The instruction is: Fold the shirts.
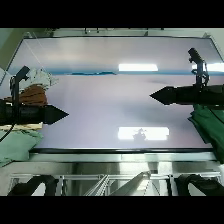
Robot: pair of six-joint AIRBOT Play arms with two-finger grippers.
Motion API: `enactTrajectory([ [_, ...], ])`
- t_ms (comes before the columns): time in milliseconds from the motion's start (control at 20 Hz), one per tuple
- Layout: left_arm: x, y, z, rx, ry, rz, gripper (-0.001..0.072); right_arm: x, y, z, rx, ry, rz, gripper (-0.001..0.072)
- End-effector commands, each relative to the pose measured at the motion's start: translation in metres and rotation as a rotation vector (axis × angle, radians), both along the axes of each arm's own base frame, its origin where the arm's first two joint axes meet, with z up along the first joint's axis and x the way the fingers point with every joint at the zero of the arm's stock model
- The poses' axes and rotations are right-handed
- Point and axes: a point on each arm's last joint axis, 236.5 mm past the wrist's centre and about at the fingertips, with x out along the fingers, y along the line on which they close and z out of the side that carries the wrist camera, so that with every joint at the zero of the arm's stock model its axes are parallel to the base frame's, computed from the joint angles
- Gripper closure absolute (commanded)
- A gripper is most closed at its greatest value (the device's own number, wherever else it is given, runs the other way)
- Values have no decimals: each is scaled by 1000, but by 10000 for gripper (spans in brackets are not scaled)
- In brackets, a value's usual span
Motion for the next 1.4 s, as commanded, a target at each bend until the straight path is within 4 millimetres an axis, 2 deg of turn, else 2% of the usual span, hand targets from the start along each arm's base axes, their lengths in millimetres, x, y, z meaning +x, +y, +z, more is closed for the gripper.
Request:
enactTrajectory([
  [0, 0, 1, 0, 4, -1, -1, 686, 0, 0, 0, 0, 1, 0, 694],
  [100, 3, 7, -4, 33, -11, 12, 687, 0, 0, 0, 0, 1, 0, 695],
  [150, 13, 19, -7, 90, -39, 38, 688, 0, 0, 0, 0, 1, 0, 694],
  [250, 48, 65, -7, 283, -75, 143, 694, 0, 0, 0, 0, 1, 0, 694],
  [300, 68, 92, -3, 391, -86, 179, 662, 0, 0, 0, 0, 1, 0, 694],
  [350, 90, 114, 2, 483, -104, 194, 428, 0, 0, 0, 0, 1, 0, 694],
  [400, 118, 134, 8, 566, -129, 212, 98, 0, 0, 0, 0, 2, 0, 694],
  [450, 147, 153, 12, 633, -145, 230, -13, 0, 0, -1, 0, 4, 0, 694],
  [550, 210, 185, 6, 715, -167, 266, -13, 0, 0, -2, 0, 5, 0, 694],
  [600, 239, 196, -6, 717, -154, 280, -13, 0, 0, -2, 0, 5, 0, 694],
  [700, 286, 222, -45, 718, -109, 304, -13, 0, 0, -2, 0, 5, 0, 694],
  [800, 316, 243, -91, 718, -65, 319, -13, 0, 0, -2, 0, 5, 0, 694],
  [900, 329, 257, -135, 726, -29, 313, -13, 0, 0, -2, 0, 5, 0, 695],
  [1050, 330, 272, -188, 733, 9, 300, -13, 0, 0, -2, 0, 5, 0, 694],
  [1200, 327, 268, -220, 743, 39, 246, -13, 0, 0, -2, 0, 5, 0, 694],
  [1350, 319, 258, -239, 748, 79, 190, -2, 0, 0, -2, 0, 5, 0, 695],
])
